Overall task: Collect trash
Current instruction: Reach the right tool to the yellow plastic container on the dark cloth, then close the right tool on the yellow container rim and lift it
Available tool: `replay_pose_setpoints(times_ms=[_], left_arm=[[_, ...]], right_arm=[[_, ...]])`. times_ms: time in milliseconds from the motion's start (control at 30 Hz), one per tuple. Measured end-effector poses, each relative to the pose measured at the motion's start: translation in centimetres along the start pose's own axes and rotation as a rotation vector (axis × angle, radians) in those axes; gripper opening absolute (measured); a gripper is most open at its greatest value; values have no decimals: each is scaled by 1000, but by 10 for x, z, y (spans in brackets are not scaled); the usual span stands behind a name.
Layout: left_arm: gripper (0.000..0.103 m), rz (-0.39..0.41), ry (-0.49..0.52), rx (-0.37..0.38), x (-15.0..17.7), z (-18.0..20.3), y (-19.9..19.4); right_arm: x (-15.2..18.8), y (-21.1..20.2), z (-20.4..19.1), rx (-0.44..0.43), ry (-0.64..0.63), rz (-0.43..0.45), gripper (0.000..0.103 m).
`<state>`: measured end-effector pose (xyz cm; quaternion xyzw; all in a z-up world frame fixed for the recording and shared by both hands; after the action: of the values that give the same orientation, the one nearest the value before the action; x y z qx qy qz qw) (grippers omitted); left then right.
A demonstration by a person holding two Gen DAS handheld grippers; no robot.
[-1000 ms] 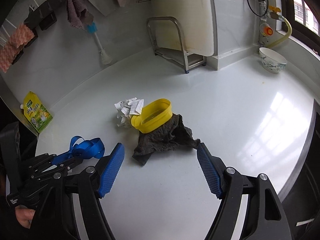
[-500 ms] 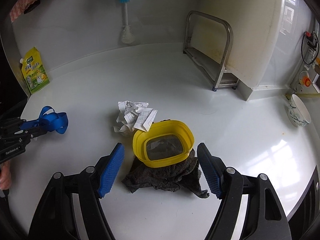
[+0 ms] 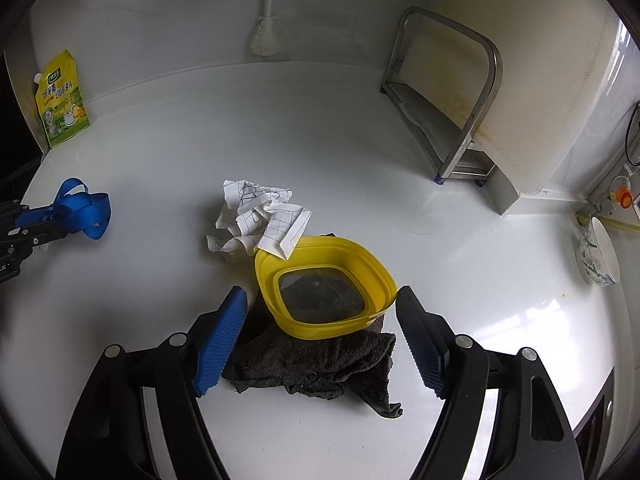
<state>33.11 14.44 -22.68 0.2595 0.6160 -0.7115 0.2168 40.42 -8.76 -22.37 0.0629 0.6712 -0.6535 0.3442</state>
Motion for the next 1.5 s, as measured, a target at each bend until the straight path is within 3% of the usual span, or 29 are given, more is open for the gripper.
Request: replay_pose_setpoints(times_ms=[267,633,1200,1500], left_arm=[[24,-1,-8,1,1,-1,0],[24,1,-8,6,0,0,0],[24,7,-3,21,-3,5,0],[24,7,-8,12,-4,3,-1]], right_arm=[[2,-6,-1,-30,-8,1,73],[5,-9,10,-162,78,10,73],[2,25,-4,-181,-10,-47,75],[-7,28,-8,-173,-13,14,75]])
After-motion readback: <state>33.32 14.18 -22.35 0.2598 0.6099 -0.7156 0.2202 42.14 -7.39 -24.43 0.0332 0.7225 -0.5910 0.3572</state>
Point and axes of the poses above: each gripper's, at about its wrist camera, not at the fingertips, and y roughly the way its jaws point, z to its right, x to its underside, the point moved 7 cm from there along y, roughly the way its jaws point, and after that the axes turned 5 degrees about z, right-handed, at the moved point
